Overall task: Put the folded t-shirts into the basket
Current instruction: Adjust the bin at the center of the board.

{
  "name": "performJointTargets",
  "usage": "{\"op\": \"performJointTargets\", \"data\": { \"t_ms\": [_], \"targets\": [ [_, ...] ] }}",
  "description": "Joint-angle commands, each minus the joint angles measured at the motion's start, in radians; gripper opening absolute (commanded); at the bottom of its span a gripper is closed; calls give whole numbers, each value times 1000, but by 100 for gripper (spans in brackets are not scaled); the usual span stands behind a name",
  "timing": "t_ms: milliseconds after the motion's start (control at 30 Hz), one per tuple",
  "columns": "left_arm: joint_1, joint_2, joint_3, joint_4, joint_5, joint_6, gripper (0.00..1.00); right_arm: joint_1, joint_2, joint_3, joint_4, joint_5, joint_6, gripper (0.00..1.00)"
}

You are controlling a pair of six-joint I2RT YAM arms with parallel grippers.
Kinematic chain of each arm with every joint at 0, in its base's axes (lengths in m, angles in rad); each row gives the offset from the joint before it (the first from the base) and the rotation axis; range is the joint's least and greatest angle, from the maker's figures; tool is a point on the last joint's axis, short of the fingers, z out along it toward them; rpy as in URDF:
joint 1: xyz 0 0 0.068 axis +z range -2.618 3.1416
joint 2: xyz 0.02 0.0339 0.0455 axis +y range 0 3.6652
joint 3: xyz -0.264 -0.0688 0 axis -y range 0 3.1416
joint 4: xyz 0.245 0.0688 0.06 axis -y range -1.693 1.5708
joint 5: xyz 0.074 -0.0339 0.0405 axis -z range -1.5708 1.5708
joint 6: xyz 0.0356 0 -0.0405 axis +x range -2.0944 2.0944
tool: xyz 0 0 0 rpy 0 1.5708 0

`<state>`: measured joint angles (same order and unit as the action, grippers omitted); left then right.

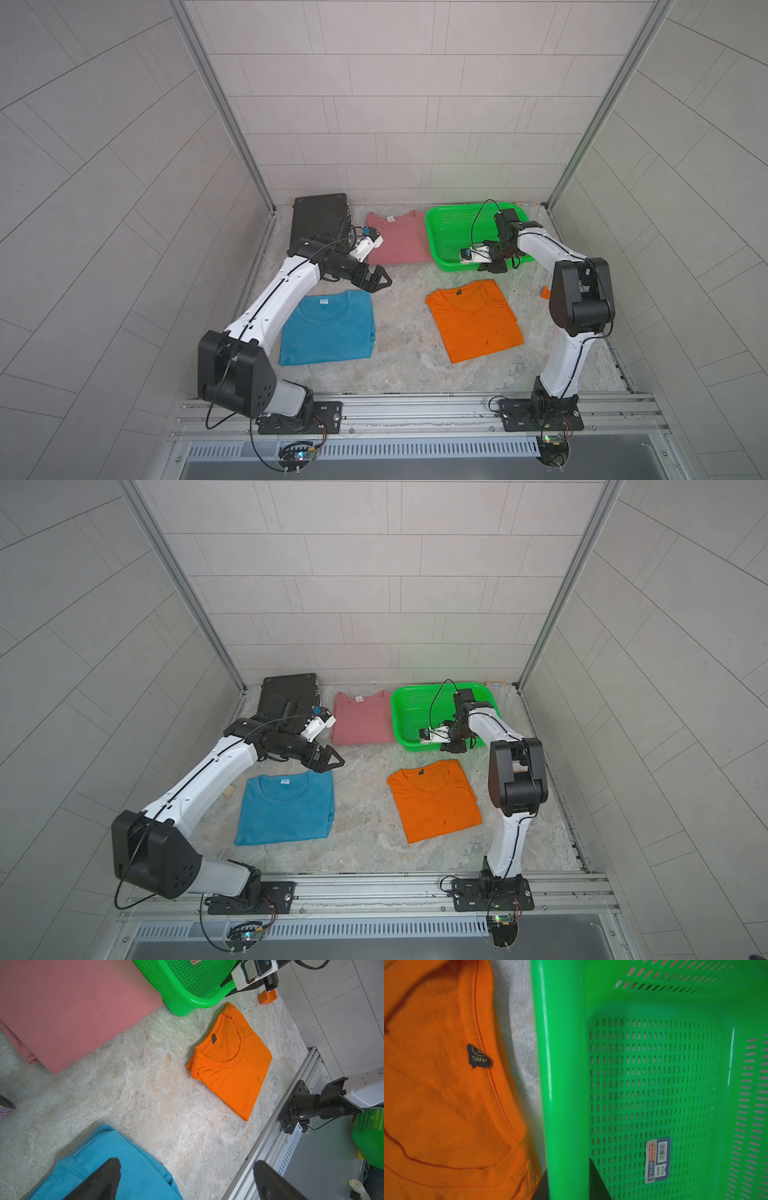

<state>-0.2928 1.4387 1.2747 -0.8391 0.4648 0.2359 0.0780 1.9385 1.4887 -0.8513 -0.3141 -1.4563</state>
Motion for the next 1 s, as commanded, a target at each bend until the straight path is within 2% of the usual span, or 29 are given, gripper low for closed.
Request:
{"op": "performJointTargets", "data": {
  "t_ms": [0,33,67,100,167,200,400,433,467,500,700,733,967],
  "targets": [
    [2,-24,0,-7,-4,18,100,-8,-29,15,-47,19,-3,25],
    [4,-22,-1,-7,-9,19,100,-10,-33,13,-45,22,-2,64],
    [2,-23,-3,-8,-11,18,100,-10,-38,13,-44,25,7,77],
    [2,-23,-7,-5,-6,17,100,-13,-41,19,-42,27,22,78],
    [4,-23,-12,-2,9,16,100,-20,-40,45,-60,32,54,56],
    [4,-23,-11,-1,13,12,100,-25,-38,57,-76,33,53,50],
    [3,-27,-14,1,10,11,100,-54,-55,30,-53,66,58,51],
    [3,-27,-14,1,5,11,100,-60,-57,27,-52,63,57,46],
    [3,-26,-15,0,4,11,100,-65,-58,24,-53,59,53,36],
    [4,-26,-16,1,5,10,100,-67,-59,22,-54,62,47,34],
    [2,-19,-17,0,11,8,100,-76,-73,22,-57,61,40,34],
    [2,-17,-17,0,7,7,100,-79,-74,21,-59,61,38,29],
    [3,-11,-22,0,17,0,100,-104,-101,-14,-34,63,31,21]
  ]
}}
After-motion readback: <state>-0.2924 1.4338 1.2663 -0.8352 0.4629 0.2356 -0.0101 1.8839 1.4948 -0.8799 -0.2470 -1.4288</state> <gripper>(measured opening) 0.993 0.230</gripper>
